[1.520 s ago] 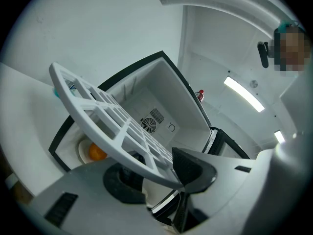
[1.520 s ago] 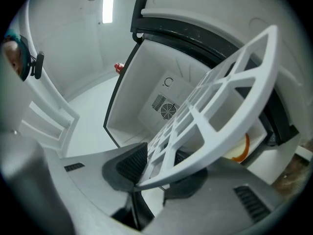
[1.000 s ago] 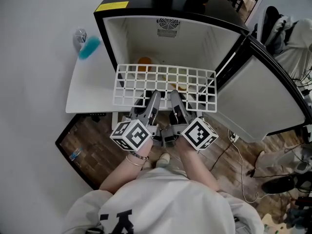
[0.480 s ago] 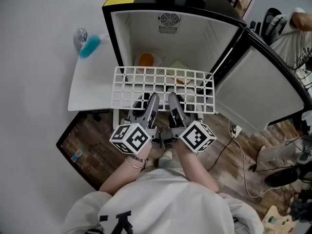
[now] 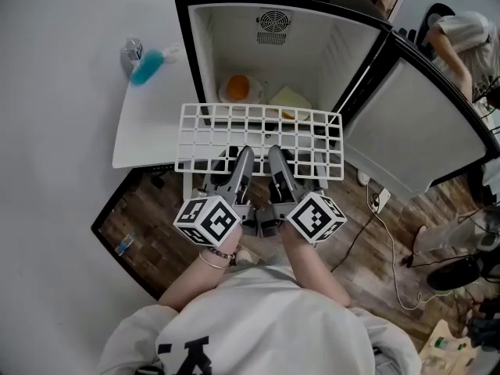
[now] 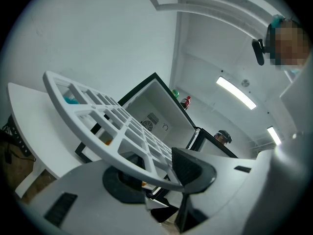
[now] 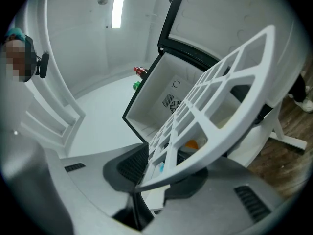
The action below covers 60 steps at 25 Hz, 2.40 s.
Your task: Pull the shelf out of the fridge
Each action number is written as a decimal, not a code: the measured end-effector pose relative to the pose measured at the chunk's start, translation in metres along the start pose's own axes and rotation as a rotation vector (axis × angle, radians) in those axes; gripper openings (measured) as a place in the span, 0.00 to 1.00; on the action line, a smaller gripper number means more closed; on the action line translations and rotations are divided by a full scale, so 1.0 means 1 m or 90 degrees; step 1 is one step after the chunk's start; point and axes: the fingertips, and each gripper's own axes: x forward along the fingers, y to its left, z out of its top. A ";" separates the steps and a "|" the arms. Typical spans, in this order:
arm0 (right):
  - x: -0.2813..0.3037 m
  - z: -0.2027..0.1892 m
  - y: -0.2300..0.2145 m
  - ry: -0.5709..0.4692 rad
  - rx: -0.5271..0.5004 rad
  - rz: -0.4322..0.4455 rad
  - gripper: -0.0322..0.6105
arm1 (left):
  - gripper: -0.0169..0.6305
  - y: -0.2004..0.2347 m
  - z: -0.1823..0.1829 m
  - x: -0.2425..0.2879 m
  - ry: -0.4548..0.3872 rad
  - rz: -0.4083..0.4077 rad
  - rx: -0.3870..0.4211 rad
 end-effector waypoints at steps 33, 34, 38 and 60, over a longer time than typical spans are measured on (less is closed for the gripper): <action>-0.155 0.026 0.015 0.024 -0.005 0.041 0.22 | 0.27 -0.117 -0.069 -0.090 -0.037 0.024 0.013; -0.160 0.028 0.016 0.023 -0.006 0.044 0.22 | 0.27 -0.122 -0.071 -0.093 -0.040 0.024 0.014; -0.176 0.038 0.024 0.019 -0.012 0.057 0.22 | 0.27 -0.141 -0.072 -0.101 -0.052 0.019 0.021; -0.268 0.032 0.053 0.020 -0.006 0.052 0.22 | 0.27 -0.198 -0.099 -0.175 -0.054 0.021 0.016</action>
